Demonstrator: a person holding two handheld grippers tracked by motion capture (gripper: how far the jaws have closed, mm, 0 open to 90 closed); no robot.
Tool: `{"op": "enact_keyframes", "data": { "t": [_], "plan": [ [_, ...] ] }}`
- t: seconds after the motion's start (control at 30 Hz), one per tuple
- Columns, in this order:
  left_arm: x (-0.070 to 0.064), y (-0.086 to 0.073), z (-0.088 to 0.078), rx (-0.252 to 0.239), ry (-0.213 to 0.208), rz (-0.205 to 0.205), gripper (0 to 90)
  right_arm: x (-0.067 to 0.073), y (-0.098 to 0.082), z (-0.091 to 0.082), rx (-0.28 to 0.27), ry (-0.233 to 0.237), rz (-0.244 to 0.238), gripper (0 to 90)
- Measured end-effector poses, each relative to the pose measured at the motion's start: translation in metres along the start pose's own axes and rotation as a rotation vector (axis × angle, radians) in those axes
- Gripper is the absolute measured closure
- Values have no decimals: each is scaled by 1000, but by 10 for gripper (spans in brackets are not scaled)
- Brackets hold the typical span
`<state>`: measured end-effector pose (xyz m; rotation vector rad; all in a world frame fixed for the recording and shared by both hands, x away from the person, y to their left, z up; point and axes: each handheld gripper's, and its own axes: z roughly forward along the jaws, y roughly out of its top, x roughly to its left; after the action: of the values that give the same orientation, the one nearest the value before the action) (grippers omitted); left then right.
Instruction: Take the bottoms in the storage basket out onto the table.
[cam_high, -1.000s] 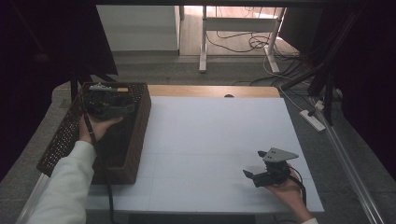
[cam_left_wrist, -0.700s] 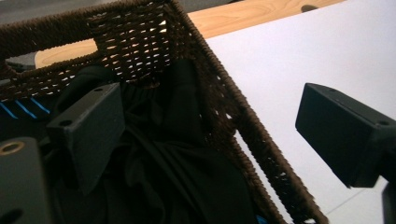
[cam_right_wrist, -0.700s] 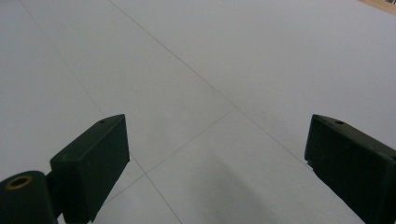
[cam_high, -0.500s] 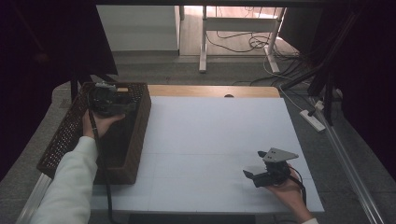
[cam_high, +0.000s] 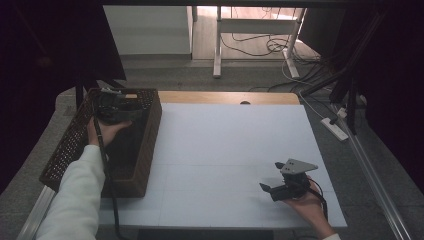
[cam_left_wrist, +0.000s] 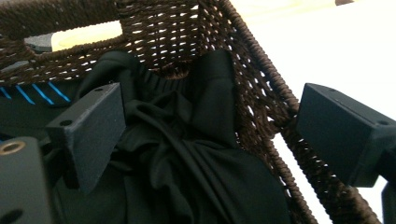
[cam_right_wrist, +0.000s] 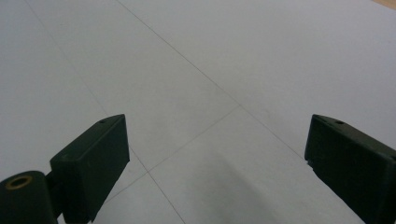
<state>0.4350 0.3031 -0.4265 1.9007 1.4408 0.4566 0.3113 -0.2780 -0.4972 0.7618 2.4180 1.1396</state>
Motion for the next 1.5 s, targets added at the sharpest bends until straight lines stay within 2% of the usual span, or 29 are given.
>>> {"op": "enact_keyframes", "data": {
  "t": [0.3, 0.6, 0.73, 0.97, 1.2, 1.5],
  "plan": [
    [3, -2, 7, 26, 13, -10, 93, 1, 0, 1, 10, 2, -2, 65],
    [10, -9, 18, 61, 18, -51, 86, 1, 0, 1, 12, 5, -3, 66],
    [12, -11, 19, 55, 8, -71, 84, 0, 0, 0, 4, 9, 0, 66],
    [12, -13, 23, 64, 8, -74, 81, 0, 0, 1, 5, 8, -2, 66],
    [12, -19, 32, 116, 26, -65, 73, 0, 0, 0, 6, 1, -5, 65],
    [16, -24, 38, 150, 33, -90, 70, 1, 0, 1, 15, 2, -12, 66]
  ]
}}
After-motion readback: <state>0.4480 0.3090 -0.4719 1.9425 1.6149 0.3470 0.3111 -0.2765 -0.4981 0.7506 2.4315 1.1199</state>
